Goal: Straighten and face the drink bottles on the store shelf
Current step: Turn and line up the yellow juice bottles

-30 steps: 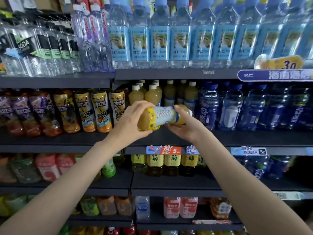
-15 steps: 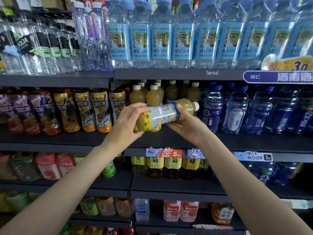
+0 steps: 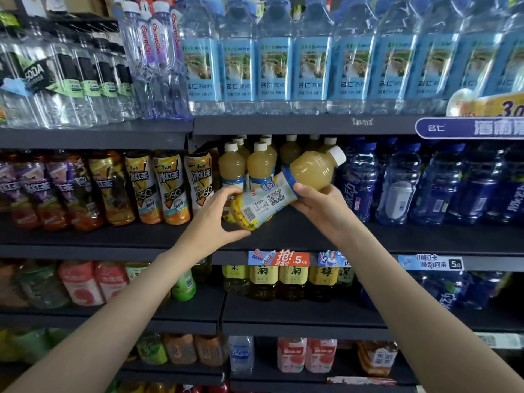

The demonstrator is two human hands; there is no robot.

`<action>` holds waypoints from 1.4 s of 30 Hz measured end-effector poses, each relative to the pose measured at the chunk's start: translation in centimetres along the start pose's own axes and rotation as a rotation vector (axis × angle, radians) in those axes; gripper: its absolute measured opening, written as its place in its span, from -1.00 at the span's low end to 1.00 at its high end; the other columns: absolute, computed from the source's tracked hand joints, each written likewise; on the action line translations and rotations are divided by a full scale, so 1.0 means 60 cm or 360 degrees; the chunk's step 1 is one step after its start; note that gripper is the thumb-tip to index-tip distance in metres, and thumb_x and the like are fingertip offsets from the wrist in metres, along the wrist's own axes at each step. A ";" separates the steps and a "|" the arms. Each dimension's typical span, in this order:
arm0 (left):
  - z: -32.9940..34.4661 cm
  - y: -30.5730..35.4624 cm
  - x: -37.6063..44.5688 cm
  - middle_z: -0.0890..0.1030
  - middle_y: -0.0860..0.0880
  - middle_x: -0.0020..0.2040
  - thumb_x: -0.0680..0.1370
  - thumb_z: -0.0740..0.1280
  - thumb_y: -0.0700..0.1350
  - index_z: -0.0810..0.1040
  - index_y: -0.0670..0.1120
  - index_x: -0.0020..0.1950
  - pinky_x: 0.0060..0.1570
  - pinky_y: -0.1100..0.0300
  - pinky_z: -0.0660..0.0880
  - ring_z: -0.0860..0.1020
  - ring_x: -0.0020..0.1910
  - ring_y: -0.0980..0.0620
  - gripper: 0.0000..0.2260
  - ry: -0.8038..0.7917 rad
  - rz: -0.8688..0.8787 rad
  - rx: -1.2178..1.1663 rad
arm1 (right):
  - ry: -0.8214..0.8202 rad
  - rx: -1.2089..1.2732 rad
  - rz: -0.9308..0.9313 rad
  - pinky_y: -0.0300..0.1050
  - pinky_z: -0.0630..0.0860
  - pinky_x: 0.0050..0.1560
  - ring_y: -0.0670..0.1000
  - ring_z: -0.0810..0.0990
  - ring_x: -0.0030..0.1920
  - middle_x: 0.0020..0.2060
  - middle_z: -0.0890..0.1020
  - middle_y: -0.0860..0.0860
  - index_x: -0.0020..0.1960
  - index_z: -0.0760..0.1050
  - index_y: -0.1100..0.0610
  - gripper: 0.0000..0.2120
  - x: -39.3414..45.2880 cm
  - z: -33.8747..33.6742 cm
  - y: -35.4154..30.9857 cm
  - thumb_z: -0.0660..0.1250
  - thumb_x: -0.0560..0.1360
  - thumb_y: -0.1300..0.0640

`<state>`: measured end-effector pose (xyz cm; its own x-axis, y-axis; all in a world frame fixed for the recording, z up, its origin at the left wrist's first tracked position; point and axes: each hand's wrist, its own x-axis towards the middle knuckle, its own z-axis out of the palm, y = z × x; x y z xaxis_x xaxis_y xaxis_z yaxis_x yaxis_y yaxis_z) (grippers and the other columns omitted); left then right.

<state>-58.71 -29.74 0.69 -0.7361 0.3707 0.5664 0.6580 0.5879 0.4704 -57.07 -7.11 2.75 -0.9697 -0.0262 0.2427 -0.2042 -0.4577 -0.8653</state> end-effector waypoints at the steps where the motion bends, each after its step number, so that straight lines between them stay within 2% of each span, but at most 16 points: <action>1: 0.002 -0.001 0.002 0.39 0.09 0.25 0.34 0.54 -0.12 0.33 -0.06 0.34 0.02 0.64 0.20 0.35 0.19 0.22 -0.35 -0.0013 0.0008 0.0008 | -0.0014 -0.0020 -0.0012 -0.07 0.58 0.08 0.13 0.61 0.14 0.10 0.63 0.17 0.22 0.42 0.29 -0.52 0.001 -0.003 0.001 0.46 0.34 0.29; 5: 0.013 -0.007 0.010 0.41 0.09 0.26 0.36 0.52 -0.07 0.31 -0.05 0.34 0.16 0.40 0.25 0.36 0.21 0.23 -0.37 -0.0064 -0.0039 -0.0060 | -0.0066 -0.0152 -0.0049 -0.14 0.57 0.09 0.06 0.61 0.14 0.14 0.60 0.14 0.28 0.37 0.26 -0.49 0.008 -0.006 -0.002 0.43 0.37 0.36; 8: 0.030 -0.009 0.018 0.43 0.09 0.22 0.35 0.51 -0.02 0.31 -0.08 0.34 0.20 0.29 0.34 0.41 0.22 0.16 -0.36 -0.0053 -0.0164 -0.0223 | -0.0030 -0.0683 -0.0125 -0.14 0.56 0.07 0.03 0.59 0.12 0.11 0.58 0.08 0.27 0.37 0.19 -0.45 0.018 0.013 -0.001 0.46 0.35 0.37; 11: 0.055 -0.007 0.026 0.45 0.09 0.14 0.37 0.51 -0.10 0.33 -0.10 0.34 0.00 0.53 0.33 0.43 0.14 0.16 -0.39 0.0007 -0.0272 -0.0357 | 0.0005 -0.1238 -0.0163 -0.07 0.54 0.09 0.03 0.56 0.11 0.09 0.57 0.04 0.24 0.39 0.12 -0.40 0.036 0.037 0.025 0.54 0.28 0.32; 13: 0.067 -0.010 0.033 0.47 0.07 0.13 0.39 0.51 -0.11 0.34 -0.10 0.33 -0.08 0.51 0.31 0.42 0.11 0.17 -0.42 0.0050 -0.0325 -0.0398 | 0.0011 -0.1382 -0.0170 0.02 0.54 0.12 0.06 0.56 0.11 0.09 0.58 0.05 0.27 0.42 0.14 -0.38 0.050 0.043 0.050 0.56 0.27 0.26; 18: 0.082 -0.031 0.057 0.52 0.04 0.17 0.39 0.49 -0.03 0.35 -0.06 0.31 0.04 0.24 0.38 0.47 0.17 0.08 -0.44 0.0069 -0.0480 -0.0462 | 0.0084 -0.1149 -0.0142 -0.04 0.55 0.06 0.05 0.56 0.10 0.07 0.59 0.04 0.18 0.44 0.08 -0.45 0.079 0.037 0.084 0.58 0.26 0.22; 20: 0.086 -0.037 0.067 0.52 0.02 0.18 0.39 0.49 -0.02 0.35 -0.08 0.31 0.03 0.24 0.37 0.48 0.17 0.05 -0.44 0.0052 -0.0521 -0.0441 | 0.0090 -0.1105 -0.0141 -0.14 0.53 0.02 0.02 0.55 0.10 0.07 0.58 0.03 0.19 0.45 0.11 -0.46 0.092 0.037 0.091 0.57 0.28 0.22; 25: 0.101 -0.057 0.089 0.56 -0.07 0.18 0.38 0.50 -0.03 0.39 -0.14 0.29 0.04 0.20 0.43 0.51 0.17 -0.02 -0.44 0.0113 -0.0602 -0.0412 | 0.0010 -0.0938 -0.0030 -0.16 0.50 0.14 -0.03 0.54 0.17 0.19 0.56 0.02 0.35 0.39 0.18 -0.45 0.121 0.012 0.100 0.47 0.41 0.22; 28: 0.108 -0.065 0.102 0.55 -0.07 0.17 0.40 0.48 -0.08 0.35 -0.16 0.30 0.02 0.20 0.42 0.50 0.13 0.02 -0.45 0.0221 -0.0617 -0.0317 | 0.0231 -0.0830 -0.0006 -0.19 0.48 0.19 -0.02 0.54 0.17 0.13 0.56 0.01 0.30 0.44 0.23 -0.57 0.137 -0.038 0.096 0.41 0.47 0.19; 29: 0.111 -0.068 0.107 0.54 -0.09 0.18 0.41 0.48 -0.08 0.34 -0.16 0.31 0.06 0.14 0.44 0.50 0.15 -0.02 -0.44 0.0248 -0.0616 -0.0274 | 0.0352 -0.0884 -0.0028 -0.30 0.49 0.11 -0.03 0.55 0.11 0.08 0.57 0.00 0.28 0.46 0.25 -0.60 0.146 -0.056 0.096 0.41 0.47 0.19; 31: 0.116 -0.075 0.116 0.53 -0.11 0.21 0.39 0.50 -0.07 0.31 -0.16 0.31 0.13 0.07 0.44 0.50 0.18 -0.09 -0.41 0.0279 -0.0625 -0.0221 | 0.0533 -0.1131 -0.0050 -0.54 0.40 -0.19 -0.09 0.54 -0.03 0.01 0.52 0.00 0.25 0.46 0.28 -0.60 0.167 -0.082 0.099 0.43 0.46 0.19; 32: 0.119 -0.077 0.118 0.53 -0.11 0.21 0.39 0.50 -0.07 0.30 -0.15 0.31 0.13 0.09 0.43 0.50 0.19 -0.09 -0.41 0.0295 -0.0624 -0.0225 | 0.0581 -0.1263 -0.0057 -0.54 0.36 -0.27 -0.06 0.54 -0.02 0.02 0.51 0.02 0.26 0.43 0.28 -0.58 0.180 -0.090 0.103 0.43 0.46 0.19; 33: 0.122 -0.080 0.119 0.53 -0.10 0.20 0.38 0.51 -0.07 0.30 -0.15 0.30 0.11 0.13 0.42 0.50 0.19 -0.07 -0.41 0.0312 -0.0617 -0.0242 | 0.0606 -0.1372 -0.0065 -0.51 0.34 -0.26 0.01 0.54 0.05 0.06 0.52 0.06 0.28 0.39 0.27 -0.54 0.196 -0.095 0.108 0.43 0.46 0.18; 37: 0.128 -0.086 0.119 0.52 -0.06 0.21 0.38 0.51 -0.05 0.31 -0.12 0.29 0.06 0.24 0.38 0.48 0.19 0.00 -0.41 0.0355 -0.0596 -0.0270 | 0.0739 -0.1486 -0.0063 -0.09 0.36 0.25 0.17 0.40 0.33 0.33 0.42 0.18 0.43 0.20 0.24 -0.35 0.272 -0.094 0.132 0.43 0.46 0.15; 40: 0.129 -0.088 0.119 0.54 -0.06 0.20 0.36 0.52 -0.04 0.32 -0.13 0.27 0.09 0.21 0.40 0.49 0.19 0.01 -0.41 0.0364 -0.0577 -0.0308 | 0.0877 -0.1463 0.0146 -0.03 0.24 0.38 0.17 0.28 0.43 0.45 0.28 0.18 0.53 -0.01 0.23 -0.22 0.323 -0.094 0.152 0.38 0.50 0.06; 42: 0.129 -0.086 0.119 0.55 -0.06 0.19 0.36 0.52 -0.05 0.33 -0.14 0.26 0.10 0.21 0.41 0.50 0.18 0.02 -0.43 0.0365 -0.0558 -0.0326 | 0.0908 -0.1574 0.0255 -0.06 0.19 0.39 0.15 0.24 0.45 0.47 0.24 0.18 0.54 -0.03 0.22 -0.27 0.341 -0.099 0.160 0.29 0.55 0.03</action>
<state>-68.57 -24.59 -2.94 -0.8807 -0.0071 0.4735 0.4107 0.4865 0.7711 -79.67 -6.75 -3.18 -0.8620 0.5001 0.0834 0.1558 0.4179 -0.8950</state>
